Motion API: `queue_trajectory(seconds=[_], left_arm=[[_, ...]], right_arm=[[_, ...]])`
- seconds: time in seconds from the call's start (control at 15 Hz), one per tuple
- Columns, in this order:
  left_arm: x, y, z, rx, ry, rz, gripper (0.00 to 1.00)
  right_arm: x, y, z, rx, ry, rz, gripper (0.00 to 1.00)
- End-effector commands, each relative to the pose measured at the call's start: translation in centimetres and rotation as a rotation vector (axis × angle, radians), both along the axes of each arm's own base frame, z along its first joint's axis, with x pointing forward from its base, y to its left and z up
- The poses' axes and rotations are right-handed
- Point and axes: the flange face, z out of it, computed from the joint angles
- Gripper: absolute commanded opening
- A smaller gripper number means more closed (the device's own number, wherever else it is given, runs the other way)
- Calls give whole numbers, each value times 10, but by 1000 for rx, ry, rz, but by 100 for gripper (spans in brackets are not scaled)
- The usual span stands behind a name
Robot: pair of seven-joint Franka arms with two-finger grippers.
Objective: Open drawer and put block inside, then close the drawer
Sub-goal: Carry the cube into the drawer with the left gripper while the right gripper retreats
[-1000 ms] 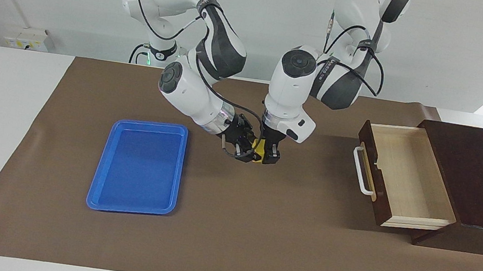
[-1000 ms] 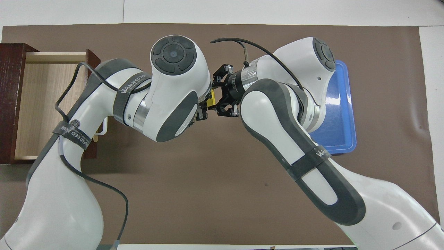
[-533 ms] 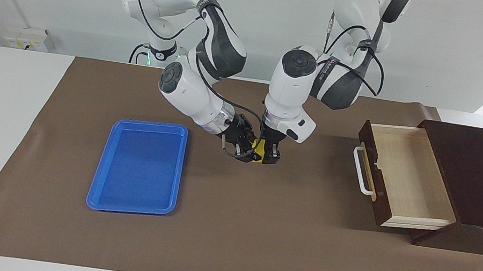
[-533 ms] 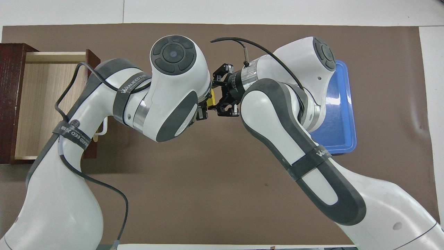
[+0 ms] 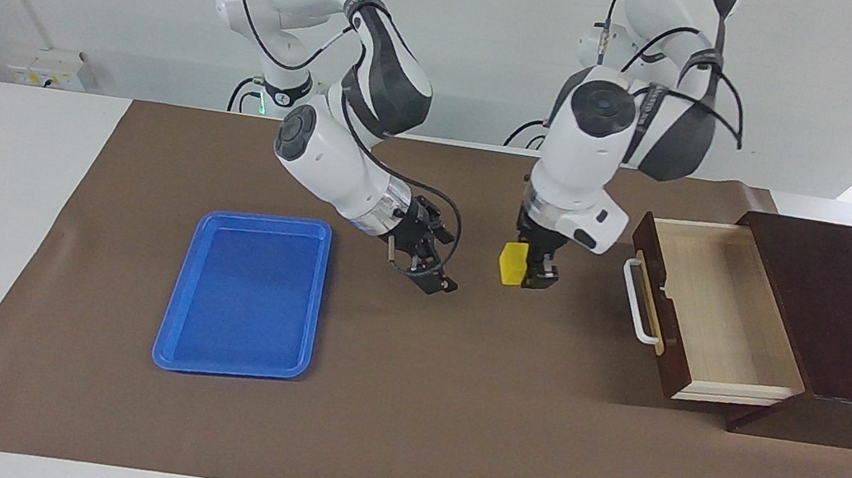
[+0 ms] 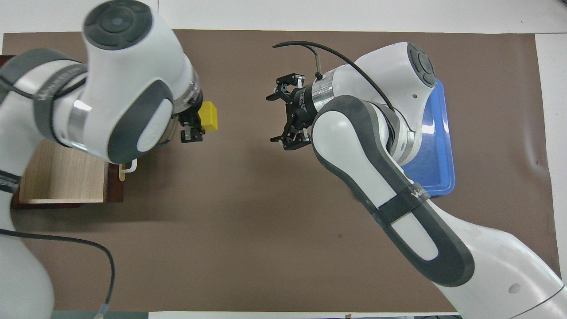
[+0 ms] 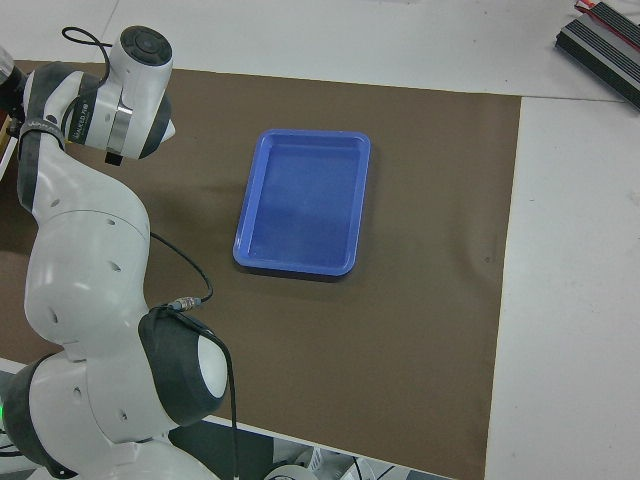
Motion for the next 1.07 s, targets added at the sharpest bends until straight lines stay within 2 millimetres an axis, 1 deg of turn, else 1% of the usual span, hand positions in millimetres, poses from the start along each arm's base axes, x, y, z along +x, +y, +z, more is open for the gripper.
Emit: queue_trajectory(seconds=[0.0,0.13,0.2,0.27,0.33,0.4,0.47,0.6,0.67,0.73,0.8,0.87,0.93,1.0], left_arm=[[-3,85,41,0,15,-46,0],[6,145,47,0,36,-60,0],[10,171,46,-3,39,-79,0],[14,207,42,-7,36,-98,0],[15,242,35,-9,16,-115,0],[11,259,24,-6,0,-124,0],[6,266,10,-3,-12,-147,0],[-8,271,-25,3,-15,-173,0],[-14,280,-41,9,-14,-160,0],[-17,284,-51,10,-17,-154,0],[-20,293,-60,9,-10,-138,0],[-24,296,-71,8,4,-132,0],[-27,297,-76,10,2,-132,0],[-29,300,-82,10,-3,-127,0]], right_arm=[[9,-26,9,11,26,-25,100],[17,-51,16,6,25,-14,100],[19,-63,18,0,19,14,100],[21,-81,24,-19,4,38,100],[24,-107,25,-48,-3,74,100],[24,-116,30,-68,-29,122,100],[24,-128,33,-95,-51,180,100],[24,-155,35,-137,-91,274,100],[22,-167,40,-155,-120,343,100],[20,-176,41,-172,-147,415,100],[17,-189,44,-196,-174,501,100],[16,-200,48,-220,-201,580,100],[14,-211,51,-239,-226,648,100],[11,-218,56,-261,-254,718,100]])
